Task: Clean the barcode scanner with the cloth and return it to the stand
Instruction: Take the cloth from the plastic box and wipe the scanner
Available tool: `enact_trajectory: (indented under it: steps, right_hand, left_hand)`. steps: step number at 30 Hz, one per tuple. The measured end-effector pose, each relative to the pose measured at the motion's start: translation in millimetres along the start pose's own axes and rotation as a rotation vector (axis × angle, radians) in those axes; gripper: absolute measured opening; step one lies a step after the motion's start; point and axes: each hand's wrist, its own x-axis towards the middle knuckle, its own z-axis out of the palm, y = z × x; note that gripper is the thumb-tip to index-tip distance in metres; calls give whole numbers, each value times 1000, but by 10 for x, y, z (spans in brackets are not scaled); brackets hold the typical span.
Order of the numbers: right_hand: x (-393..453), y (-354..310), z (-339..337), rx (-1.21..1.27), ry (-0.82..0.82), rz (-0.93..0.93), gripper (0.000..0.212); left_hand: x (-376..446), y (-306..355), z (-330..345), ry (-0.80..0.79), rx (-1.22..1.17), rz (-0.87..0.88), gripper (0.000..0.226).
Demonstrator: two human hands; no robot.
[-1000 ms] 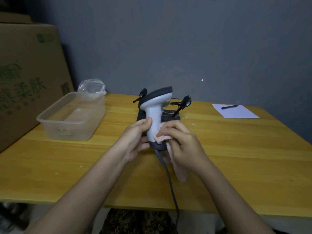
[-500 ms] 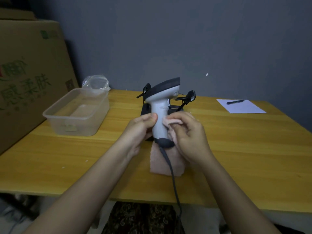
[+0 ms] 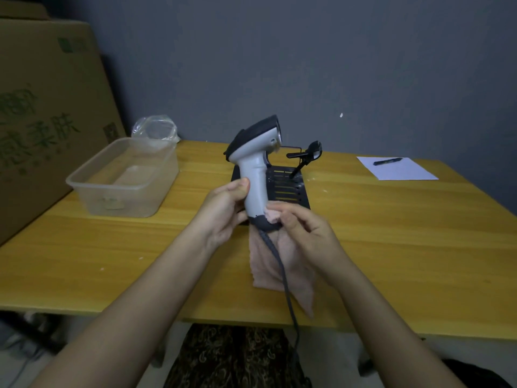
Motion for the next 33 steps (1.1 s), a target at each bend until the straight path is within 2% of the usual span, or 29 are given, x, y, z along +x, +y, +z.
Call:
enact_trajectory:
  steps: [3,6,8,11,15,17,20,22,26,28,31,33]
  right_hand:
    - [22,2,-90,-63,43,-35,16]
    - [49,-20,-241,-154,139,-110,18]
    - [24,-83,-212,-79,217,-123,25]
    - [-55,-149,129,-14,216,-77,39]
    - [-42,53,386,-382,396,-165,22]
    - [-14,141,381,-460,407,-242,18]
    - [-12,162,279,-329,347,-251,10]
    - [-11,133,140,-211,248,-239,8]
    - [24,110,-196,-244,21,-134,11]
    - [35,94,-274,-216,74,-58,15]
    - [89,6,-113,10,254,3,16]
    - [111,-28,44,90,206,77,9]
  left_hand:
    - [0,-30,-6,-1,-12,-7,19]
    - [-10,-24,-21,7,0,23,17]
    - [-4,-7,5,42,11,52,15]
    - [-26,-34,128,98,49,98,16]
    - [-67,-103,269,203,57,137,14]
    - [-67,-78,280,225,38,119,15]
    - [-58,-54,246,221,44,100,16]
    - [-60,-45,205,207,49,81,16]
    - [-36,-24,105,196,26,36,14]
    - [-21,-5,62,169,8,31,22]
    - [-16,8,53,103,11,38,26]
    - [-37,-6,63,58,14,40,20]
